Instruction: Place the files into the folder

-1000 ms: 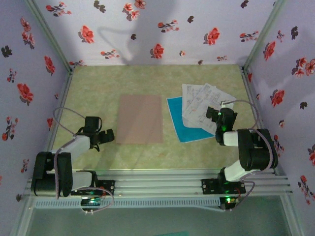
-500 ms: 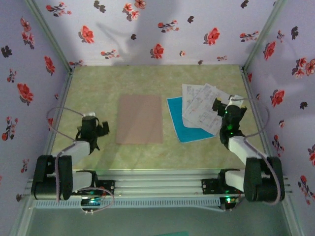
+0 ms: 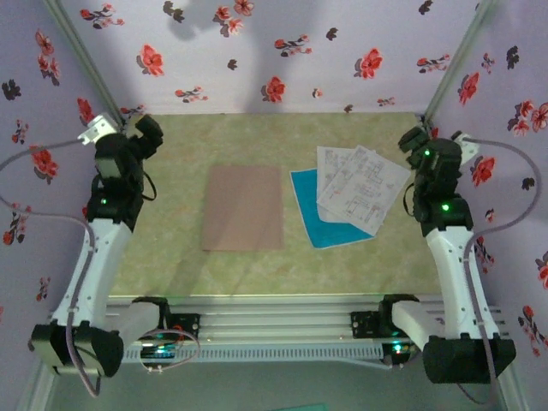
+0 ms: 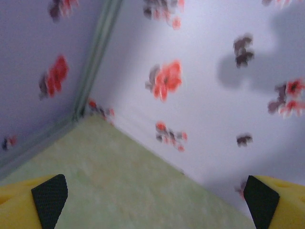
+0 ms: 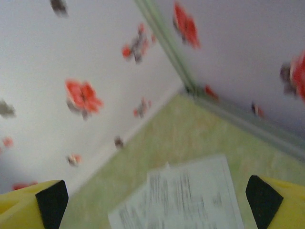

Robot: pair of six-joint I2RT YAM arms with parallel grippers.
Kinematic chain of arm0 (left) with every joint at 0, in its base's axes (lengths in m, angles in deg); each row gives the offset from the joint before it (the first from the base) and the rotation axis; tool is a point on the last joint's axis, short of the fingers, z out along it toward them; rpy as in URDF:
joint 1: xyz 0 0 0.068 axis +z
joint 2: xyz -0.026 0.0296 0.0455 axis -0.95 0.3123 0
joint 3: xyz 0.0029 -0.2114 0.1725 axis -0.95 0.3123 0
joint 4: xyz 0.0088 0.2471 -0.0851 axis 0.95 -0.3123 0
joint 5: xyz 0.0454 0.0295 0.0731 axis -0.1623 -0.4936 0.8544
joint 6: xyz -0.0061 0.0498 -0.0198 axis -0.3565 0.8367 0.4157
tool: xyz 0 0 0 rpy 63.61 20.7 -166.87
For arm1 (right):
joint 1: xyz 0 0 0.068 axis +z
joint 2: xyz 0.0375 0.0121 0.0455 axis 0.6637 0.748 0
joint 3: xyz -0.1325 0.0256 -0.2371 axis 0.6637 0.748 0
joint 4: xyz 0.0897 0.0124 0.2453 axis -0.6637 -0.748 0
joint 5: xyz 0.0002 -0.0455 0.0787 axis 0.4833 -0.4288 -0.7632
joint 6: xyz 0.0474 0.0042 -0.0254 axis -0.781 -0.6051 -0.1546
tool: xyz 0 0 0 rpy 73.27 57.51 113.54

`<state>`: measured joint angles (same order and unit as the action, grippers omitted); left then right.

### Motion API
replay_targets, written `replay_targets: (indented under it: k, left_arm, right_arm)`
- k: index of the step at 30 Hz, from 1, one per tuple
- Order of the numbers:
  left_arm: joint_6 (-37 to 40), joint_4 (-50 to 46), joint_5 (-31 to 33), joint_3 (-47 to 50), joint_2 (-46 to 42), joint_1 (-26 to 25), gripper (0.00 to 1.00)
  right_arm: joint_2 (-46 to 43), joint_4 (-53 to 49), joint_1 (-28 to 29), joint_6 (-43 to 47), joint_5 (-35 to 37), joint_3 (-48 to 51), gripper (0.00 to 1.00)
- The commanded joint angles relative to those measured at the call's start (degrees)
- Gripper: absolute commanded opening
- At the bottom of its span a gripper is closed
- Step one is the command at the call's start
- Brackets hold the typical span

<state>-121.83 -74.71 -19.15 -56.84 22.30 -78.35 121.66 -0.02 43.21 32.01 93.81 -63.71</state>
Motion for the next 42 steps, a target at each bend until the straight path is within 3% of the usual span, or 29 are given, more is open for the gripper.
replay_targets:
  k: [1, 9, 13, 16, 22, 28, 42]
  left_arm:
    - [-5.5, -25.9, -9.5, -3.6, 6.9, -3.3, 0.99]
    - [-10.1, -39.0, -15.6, 1.8, 8.1, -14.7, 0.98]
    - [-13.7, -34.9, -24.0, 7.8, 8.0, -15.2, 0.84]
    - [-14.5, -32.6, -26.1, 9.6, 9.7, -15.2, 0.75]
    - [-18.3, -29.5, -31.8, 11.1, 13.4, -15.2, 0.66]
    - [-24.9, -24.8, -33.7, 17.4, 10.1, -15.7, 0.65]
    - [-28.9, -21.9, -34.7, 21.0, 8.6, -17.0, 0.67]
  right_arm:
    - [2.6, -13.3, 4.9, -4.7, -5.6, 0.1, 0.99]
    - [10.1, -17.7, 23.0, -4.7, -8.2, -1.1, 0.87]
    - [17.1, -14.7, 29.5, -5.9, -13.2, -1.7, 0.81]
    - [23.4, -11.9, 33.5, -7.1, -16.5, -3.2, 0.78]
    - [35.8, -3.6, 35.5, -12.4, -23.8, -4.4, 0.74]
    - [46.9, -1.0, 36.1, -14.0, -27.7, -10.8, 0.71]
    - [56.7, -1.1, 38.0, -15.3, -29.6, -17.9, 0.71]
